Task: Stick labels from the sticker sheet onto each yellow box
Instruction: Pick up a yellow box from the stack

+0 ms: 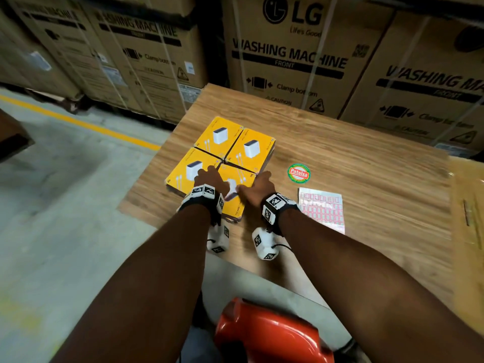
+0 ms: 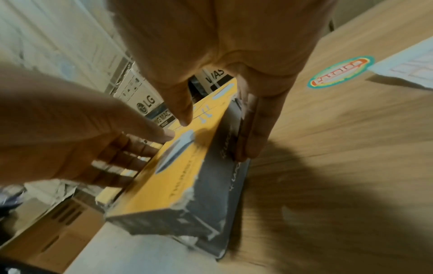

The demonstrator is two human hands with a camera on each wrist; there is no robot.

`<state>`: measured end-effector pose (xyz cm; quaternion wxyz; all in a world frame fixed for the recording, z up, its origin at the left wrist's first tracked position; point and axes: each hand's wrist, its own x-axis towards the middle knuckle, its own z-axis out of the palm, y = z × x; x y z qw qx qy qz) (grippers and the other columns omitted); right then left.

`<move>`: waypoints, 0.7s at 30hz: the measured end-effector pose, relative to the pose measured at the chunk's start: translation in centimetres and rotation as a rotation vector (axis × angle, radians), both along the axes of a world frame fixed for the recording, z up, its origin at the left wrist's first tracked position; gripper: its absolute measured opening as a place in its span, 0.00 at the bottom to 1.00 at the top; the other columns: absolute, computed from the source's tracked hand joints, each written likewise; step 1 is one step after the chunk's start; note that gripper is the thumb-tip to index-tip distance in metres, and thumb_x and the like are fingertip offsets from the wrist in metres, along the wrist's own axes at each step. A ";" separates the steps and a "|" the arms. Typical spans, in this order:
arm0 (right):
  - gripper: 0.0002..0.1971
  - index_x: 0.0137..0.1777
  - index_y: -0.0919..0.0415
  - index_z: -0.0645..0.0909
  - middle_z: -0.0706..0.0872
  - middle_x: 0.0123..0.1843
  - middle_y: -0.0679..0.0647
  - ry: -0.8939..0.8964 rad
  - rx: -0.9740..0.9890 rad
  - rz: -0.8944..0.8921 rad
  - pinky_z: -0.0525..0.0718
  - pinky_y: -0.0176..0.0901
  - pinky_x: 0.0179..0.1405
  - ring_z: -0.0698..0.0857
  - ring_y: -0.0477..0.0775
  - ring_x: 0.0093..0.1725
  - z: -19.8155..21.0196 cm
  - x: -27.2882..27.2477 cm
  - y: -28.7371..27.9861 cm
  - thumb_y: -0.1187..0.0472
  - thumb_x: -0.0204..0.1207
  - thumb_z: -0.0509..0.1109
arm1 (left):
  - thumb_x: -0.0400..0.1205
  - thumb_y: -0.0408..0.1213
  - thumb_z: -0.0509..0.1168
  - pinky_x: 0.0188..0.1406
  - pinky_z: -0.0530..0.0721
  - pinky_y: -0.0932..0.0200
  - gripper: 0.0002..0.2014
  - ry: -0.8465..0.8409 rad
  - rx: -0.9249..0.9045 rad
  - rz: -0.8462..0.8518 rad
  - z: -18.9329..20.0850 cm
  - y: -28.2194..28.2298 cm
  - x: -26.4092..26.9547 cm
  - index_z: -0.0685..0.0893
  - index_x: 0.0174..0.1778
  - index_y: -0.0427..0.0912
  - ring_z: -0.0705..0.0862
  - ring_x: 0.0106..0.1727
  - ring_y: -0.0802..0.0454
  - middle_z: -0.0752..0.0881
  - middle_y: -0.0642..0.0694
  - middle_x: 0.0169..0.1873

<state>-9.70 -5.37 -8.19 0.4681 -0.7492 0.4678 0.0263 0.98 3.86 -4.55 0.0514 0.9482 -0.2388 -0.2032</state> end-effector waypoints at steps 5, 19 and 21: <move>0.40 0.73 0.67 0.61 0.78 0.66 0.63 -0.021 0.104 -0.101 0.77 0.48 0.49 0.80 0.66 0.63 0.5 -0.8 -0.9 0.42 0.72 0.73 | 0.80 0.56 0.66 0.53 0.78 0.49 0.31 0.108 -0.088 0.068 -0.1 0.3 1.2 0.74 0.69 0.35 0.80 0.65 0.37 0.79 0.36 0.66; 0.35 0.53 0.64 0.88 0.91 0.51 0.66 -0.222 0.512 -0.239 0.83 0.58 0.45 0.89 0.72 0.51 0.5 -3.4 -6.5 0.39 0.51 0.81 | 0.79 0.50 0.71 0.33 0.83 0.55 0.13 0.300 -0.657 0.109 2.2 -1.2 -1.3 0.78 0.40 0.45 0.82 0.31 0.47 0.80 0.48 0.31; 0.30 0.51 0.64 0.88 0.90 0.52 0.65 -0.254 0.555 -0.280 0.80 0.57 0.45 0.88 0.69 0.47 1.8 -4.7 -7.6 0.43 0.54 0.80 | 0.79 0.47 0.72 0.29 0.86 0.56 0.13 0.358 -0.739 0.091 2.6 -2.2 -2.5 0.81 0.53 0.44 0.81 0.31 0.53 0.79 0.49 0.34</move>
